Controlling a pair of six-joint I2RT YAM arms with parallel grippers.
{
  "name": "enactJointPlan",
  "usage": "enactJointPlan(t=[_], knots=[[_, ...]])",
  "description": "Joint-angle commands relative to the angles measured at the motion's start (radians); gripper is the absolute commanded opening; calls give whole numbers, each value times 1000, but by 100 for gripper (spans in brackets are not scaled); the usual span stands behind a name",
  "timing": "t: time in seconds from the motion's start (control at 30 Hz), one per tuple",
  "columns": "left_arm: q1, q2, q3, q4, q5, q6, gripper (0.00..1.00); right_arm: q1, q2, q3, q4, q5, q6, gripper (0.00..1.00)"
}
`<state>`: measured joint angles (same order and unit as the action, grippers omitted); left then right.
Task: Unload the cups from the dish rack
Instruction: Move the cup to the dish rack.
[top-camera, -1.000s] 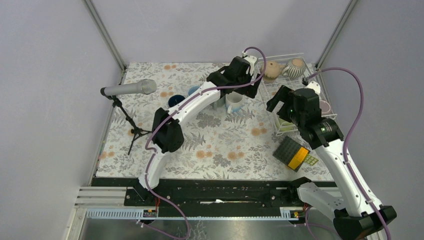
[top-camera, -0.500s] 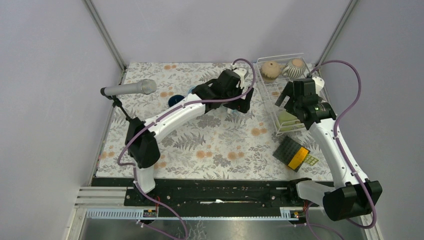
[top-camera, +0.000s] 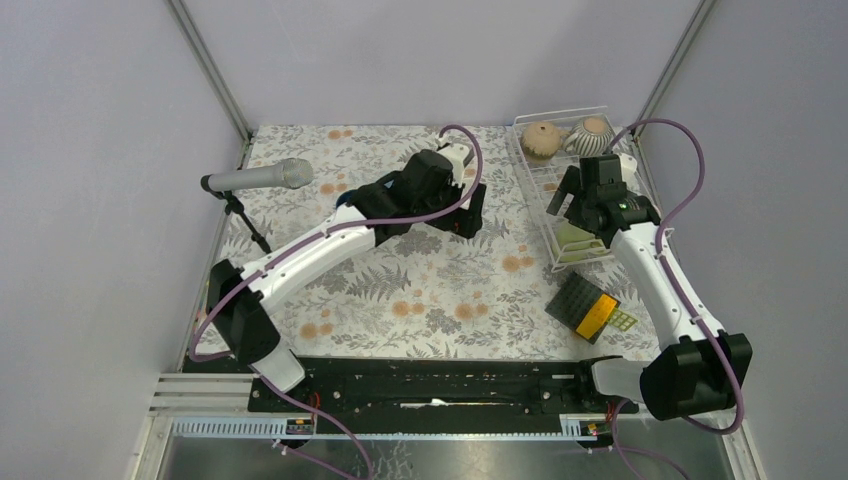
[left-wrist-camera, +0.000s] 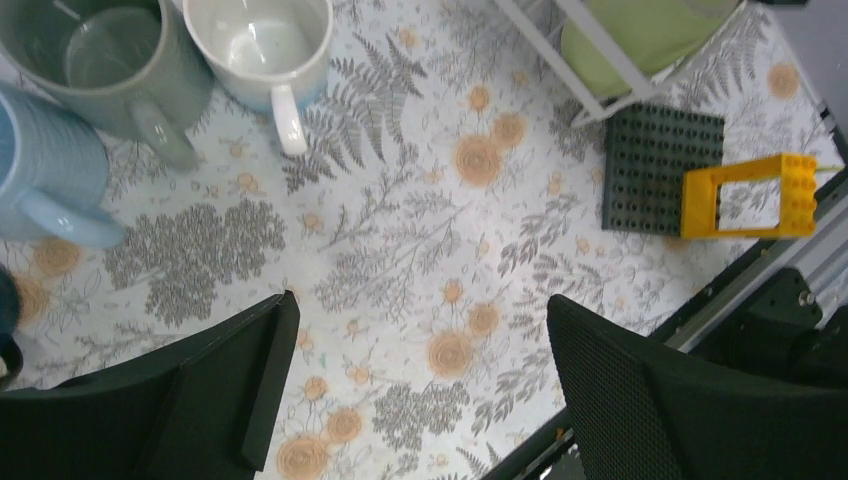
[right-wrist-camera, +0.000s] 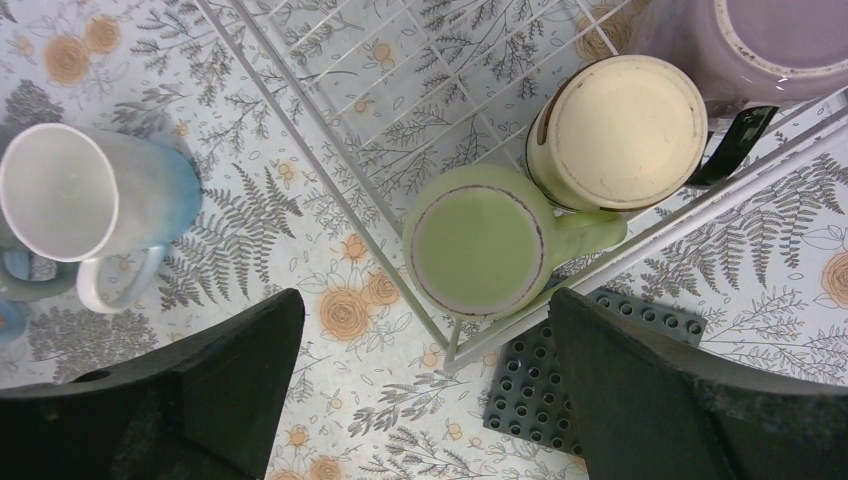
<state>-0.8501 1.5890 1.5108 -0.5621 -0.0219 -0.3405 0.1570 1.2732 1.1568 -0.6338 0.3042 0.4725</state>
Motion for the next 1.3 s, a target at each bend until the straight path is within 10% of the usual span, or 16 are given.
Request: enactJointPlan(t=[0.0,1.27], knots=[[-12,-87,-76,40,12,21,99,-8,19,-9,50,27,-29,100],[-12,-100,-181,88,59,51,99,-16,81,-35,34,53,-33,90]])
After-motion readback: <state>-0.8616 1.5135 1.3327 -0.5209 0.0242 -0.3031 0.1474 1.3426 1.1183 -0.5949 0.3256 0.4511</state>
